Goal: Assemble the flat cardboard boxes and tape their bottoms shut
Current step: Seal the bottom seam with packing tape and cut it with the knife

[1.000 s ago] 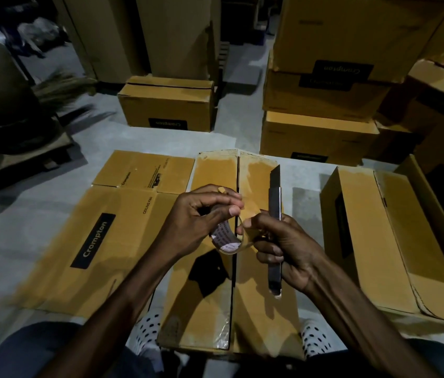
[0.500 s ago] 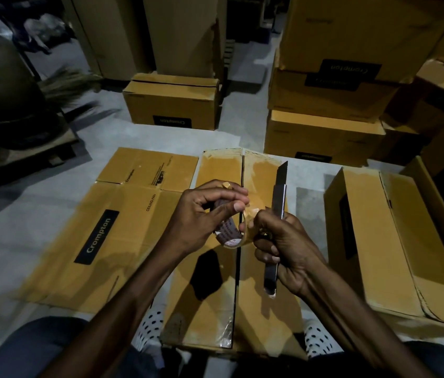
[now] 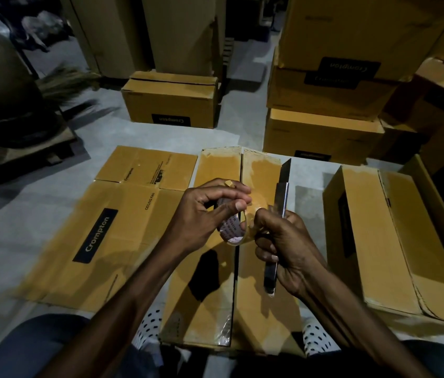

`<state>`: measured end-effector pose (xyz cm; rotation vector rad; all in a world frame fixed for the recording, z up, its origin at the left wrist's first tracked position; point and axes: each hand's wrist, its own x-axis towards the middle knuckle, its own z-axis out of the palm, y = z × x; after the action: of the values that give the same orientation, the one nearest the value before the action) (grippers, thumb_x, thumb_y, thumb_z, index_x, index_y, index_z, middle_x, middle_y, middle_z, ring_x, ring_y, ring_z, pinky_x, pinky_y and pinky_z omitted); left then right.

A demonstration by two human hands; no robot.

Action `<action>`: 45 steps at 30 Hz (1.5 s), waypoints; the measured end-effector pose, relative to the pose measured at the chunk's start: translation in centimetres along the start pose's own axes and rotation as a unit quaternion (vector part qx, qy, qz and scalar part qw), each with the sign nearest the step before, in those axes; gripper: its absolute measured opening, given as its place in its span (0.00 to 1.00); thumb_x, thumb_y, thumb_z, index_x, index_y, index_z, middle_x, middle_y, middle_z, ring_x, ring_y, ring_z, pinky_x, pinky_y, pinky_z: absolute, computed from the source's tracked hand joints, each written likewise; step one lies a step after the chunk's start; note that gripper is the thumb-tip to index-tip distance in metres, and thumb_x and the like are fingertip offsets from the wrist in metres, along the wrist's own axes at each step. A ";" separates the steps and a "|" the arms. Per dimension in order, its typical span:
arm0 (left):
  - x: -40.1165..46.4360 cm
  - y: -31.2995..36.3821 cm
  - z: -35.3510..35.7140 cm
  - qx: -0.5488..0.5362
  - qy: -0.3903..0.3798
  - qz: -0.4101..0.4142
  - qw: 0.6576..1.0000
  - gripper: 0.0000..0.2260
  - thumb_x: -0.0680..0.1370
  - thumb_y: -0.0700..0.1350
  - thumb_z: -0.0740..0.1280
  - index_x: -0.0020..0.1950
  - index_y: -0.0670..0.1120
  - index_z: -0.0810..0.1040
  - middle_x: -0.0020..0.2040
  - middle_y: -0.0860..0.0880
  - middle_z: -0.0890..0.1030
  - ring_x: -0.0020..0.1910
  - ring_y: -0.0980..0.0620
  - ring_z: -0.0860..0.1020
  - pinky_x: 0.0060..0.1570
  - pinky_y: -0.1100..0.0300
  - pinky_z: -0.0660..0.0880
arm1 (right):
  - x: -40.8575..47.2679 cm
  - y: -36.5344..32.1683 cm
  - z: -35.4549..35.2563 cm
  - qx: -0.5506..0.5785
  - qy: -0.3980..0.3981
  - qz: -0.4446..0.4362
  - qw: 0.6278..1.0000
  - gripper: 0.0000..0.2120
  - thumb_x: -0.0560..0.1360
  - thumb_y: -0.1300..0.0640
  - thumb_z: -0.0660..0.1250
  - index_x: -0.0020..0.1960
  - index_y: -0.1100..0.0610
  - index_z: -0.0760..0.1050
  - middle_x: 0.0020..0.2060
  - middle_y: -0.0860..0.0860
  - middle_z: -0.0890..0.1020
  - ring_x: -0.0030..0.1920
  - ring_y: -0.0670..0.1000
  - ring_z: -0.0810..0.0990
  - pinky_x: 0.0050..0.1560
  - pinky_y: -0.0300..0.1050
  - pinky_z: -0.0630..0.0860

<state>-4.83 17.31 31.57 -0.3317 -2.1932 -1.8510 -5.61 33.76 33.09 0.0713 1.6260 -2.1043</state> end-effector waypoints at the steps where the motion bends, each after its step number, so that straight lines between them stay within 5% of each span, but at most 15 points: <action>1: 0.0 0.0 0.1 0.004 -0.001 0.002 1.000 0.05 0.76 0.40 0.70 0.50 0.43 0.84 0.54 0.48 0.83 0.59 0.51 0.79 0.56 0.55 0.78 | 0.0 0.2 0.1 -0.007 0.007 -0.001 1.000 0.05 0.72 0.71 0.60 0.43 0.64 0.70 0.40 0.62 0.72 0.21 0.46 0.58 0.21 0.37 0.55; 6: 0.2 0.0 0.2 0.023 0.011 -0.002 1.000 0.06 0.77 0.37 0.68 0.52 0.43 0.83 0.56 0.48 0.82 0.60 0.55 0.79 0.57 0.61 0.76 | 0.0 0.3 0.0 0.014 -0.004 0.003 1.000 0.12 0.71 0.76 0.57 0.48 0.63 0.71 0.38 0.63 0.70 0.19 0.45 0.58 0.20 0.35 0.55; 8: 0.0 -0.1 0.1 0.015 0.040 -0.029 0.999 0.09 0.78 0.41 0.67 0.58 0.47 0.82 0.63 0.51 0.80 0.65 0.58 0.75 0.60 0.62 0.74 | 0.2 -0.1 -0.5 0.043 -0.029 -0.008 0.999 0.12 0.74 0.76 0.56 0.47 0.61 0.69 0.35 0.61 0.64 0.18 0.44 0.57 0.19 0.35 0.55; 11: -0.5 -0.2 0.4 0.016 0.092 -0.077 0.993 0.19 0.77 0.53 0.69 0.67 0.54 0.75 0.67 0.61 0.74 0.69 0.64 0.69 0.65 0.59 0.70 | 0.6 -0.5 -1.6 0.077 -0.034 -0.025 0.996 0.10 0.75 0.75 0.59 0.46 0.61 0.69 0.28 0.54 0.66 0.18 0.43 0.59 0.19 0.36 0.55; 15: -1.6 -0.7 1.7 0.035 0.006 -0.113 0.993 0.25 0.70 0.56 0.73 0.66 0.54 0.77 0.63 0.58 0.79 0.66 0.59 0.75 0.67 0.49 0.72 | 0.9 -0.8 -2.4 0.066 -0.045 -0.044 0.996 0.18 0.75 0.70 0.66 0.64 0.60 0.72 0.27 0.50 0.72 0.19 0.44 0.60 0.21 0.38 0.56; 19: -1.8 -1.3 2.4 0.107 -0.035 -0.079 0.991 0.13 0.76 0.51 0.69 0.59 0.50 0.83 0.52 0.55 0.84 0.54 0.55 0.81 0.54 0.49 0.78 | 0.3 -0.9 -2.3 -0.025 -0.014 -0.022 0.999 0.16 0.75 0.62 0.71 0.61 0.53 0.74 0.28 0.49 0.78 0.22 0.46 0.65 0.24 0.40 0.59; 23: -1.8 -1.6 1.9 0.229 -0.054 -0.008 0.972 0.07 0.77 0.50 0.65 0.45 0.48 0.79 0.41 0.57 0.76 0.42 0.57 0.74 0.38 0.61 0.69 | 1.1 -0.9 -4.0 -0.290 0.172 -0.170 0.926 0.21 0.66 0.49 0.79 0.56 0.49 0.77 0.44 0.45 0.82 0.45 0.39 0.79 0.42 0.39 0.74; 27: -2.0 -2.0 1.5 0.274 -0.085 0.008 0.958 0.04 0.78 0.52 0.62 0.48 0.55 0.74 0.45 0.58 0.74 0.48 0.57 0.71 0.48 0.60 0.65 | 1.3 -1.6 -4.9 -0.326 0.079 -0.246 0.909 0.15 0.70 0.58 0.77 0.54 0.48 0.80 0.48 0.42 0.82 0.51 0.37 0.79 0.45 0.33 0.73; 31: -2.1 -1.9 1.4 0.282 -0.091 0.007 0.955 0.09 0.78 0.53 0.60 0.50 0.51 0.77 0.46 0.55 0.76 0.49 0.54 0.72 0.48 0.56 0.67 | 1.3 -1.5 -4.9 -0.348 0.016 -0.298 0.889 0.13 0.73 0.62 0.74 0.49 0.45 0.81 0.50 0.42 0.83 0.52 0.38 0.80 0.47 0.29 0.74; 37: -2.2 -1.1 1.4 0.271 -0.102 -0.006 0.957 0.03 0.78 0.56 0.60 0.46 0.59 0.70 0.44 0.59 0.72 0.49 0.53 0.71 0.46 0.51 0.73 | 1.8 -0.8 -5.3 -0.387 0.016 -0.384 0.838 0.08 0.72 0.63 0.75 0.51 0.57 0.84 0.46 0.48 0.84 0.48 0.39 0.81 0.45 0.29 0.73; 45: -2.4 0.1 0.6 0.317 -0.150 -0.037 0.936 0.18 0.76 0.57 0.58 0.52 0.45 0.79 0.50 0.51 0.79 0.52 0.53 0.74 0.48 0.48 0.75 | 2.7 -0.3 -6.1 -0.465 -0.033 -0.435 0.771 0.03 0.75 0.60 0.73 0.47 0.60 0.83 0.42 0.50 0.82 0.41 0.44 0.80 0.39 0.41 0.75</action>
<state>-2.54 17.92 30.76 -0.4180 -2.8874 -1.0668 -9.58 38.53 30.75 -1.2725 2.7839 -1.4324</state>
